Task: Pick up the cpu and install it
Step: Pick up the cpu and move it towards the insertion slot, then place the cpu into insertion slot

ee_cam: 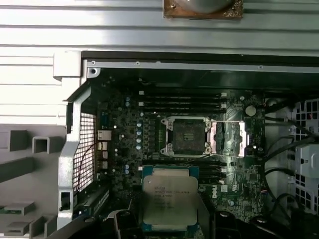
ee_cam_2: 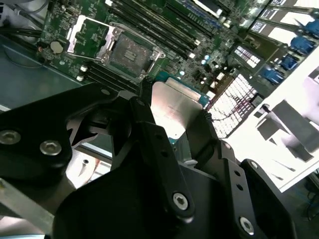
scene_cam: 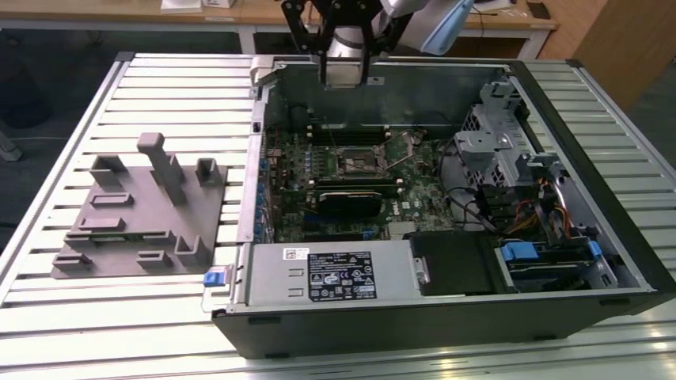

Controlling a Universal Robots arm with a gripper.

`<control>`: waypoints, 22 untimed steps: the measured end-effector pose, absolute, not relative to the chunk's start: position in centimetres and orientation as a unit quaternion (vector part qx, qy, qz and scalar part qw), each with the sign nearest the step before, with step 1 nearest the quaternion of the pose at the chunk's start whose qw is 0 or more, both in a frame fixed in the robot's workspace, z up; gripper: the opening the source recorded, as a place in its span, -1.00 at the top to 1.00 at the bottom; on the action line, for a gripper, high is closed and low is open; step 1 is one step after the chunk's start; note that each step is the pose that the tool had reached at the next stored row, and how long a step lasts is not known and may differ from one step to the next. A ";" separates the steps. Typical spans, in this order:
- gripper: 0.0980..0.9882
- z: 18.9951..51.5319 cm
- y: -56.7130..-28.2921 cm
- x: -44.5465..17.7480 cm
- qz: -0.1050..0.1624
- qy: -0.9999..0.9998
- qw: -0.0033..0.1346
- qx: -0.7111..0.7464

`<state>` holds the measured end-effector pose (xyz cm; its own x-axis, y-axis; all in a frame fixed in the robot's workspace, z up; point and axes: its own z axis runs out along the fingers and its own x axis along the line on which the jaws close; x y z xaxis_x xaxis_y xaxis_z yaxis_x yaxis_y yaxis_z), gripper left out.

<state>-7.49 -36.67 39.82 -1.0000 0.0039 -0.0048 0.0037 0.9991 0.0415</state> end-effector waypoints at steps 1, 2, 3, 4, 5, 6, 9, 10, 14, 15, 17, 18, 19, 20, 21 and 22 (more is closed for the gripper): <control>0.03 39.8 -36.5 -7.2 0.021 1.000 0.002 0.002; 0.03 39.7 -36.4 -6.9 0.021 1.000 0.003 0.002; 0.03 39.7 -36.3 -6.6 0.021 1.000 0.002 0.002; 0.03 39.6 -36.2 -6.2 0.021 1.000 0.002 0.002; 0.03 39.6 -36.1 -5.9 0.021 1.000 0.002 0.002; 0.03 39.5 -36.0 -5.5 0.021 1.000 0.002 0.002; 0.03 39.4 -35.6 -4.3 0.021 1.000 0.001 0.002; 0.03 39.3 -35.5 -3.9 0.021 1.000 0.001 0.002; 0.03 39.1 -35.2 -2.2 0.021 1.000 0.000 0.002; 0.03 39.1 -35.1 -1.8 0.021 1.000 -0.001 0.002; 0.03 39.0 -34.9 -0.9 0.021 1.000 -0.001 0.002; 0.03 39.0 -34.8 -0.5 0.021 1.000 -0.001 0.002; 0.03 38.9 -34.8 -0.1 0.021 1.000 -0.001 0.002; 0.03 38.9 -34.7 0.1 0.021 1.000 -0.001 0.002; 0.03 38.9 -34.7 0.2 0.020 1.000 -0.001 0.002; 0.03 38.9 -34.7 0.2 0.020 1.000 -0.001 0.002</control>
<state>0.24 -34.73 38.91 -1.0000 0.0040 0.0014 0.0041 0.9992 0.0404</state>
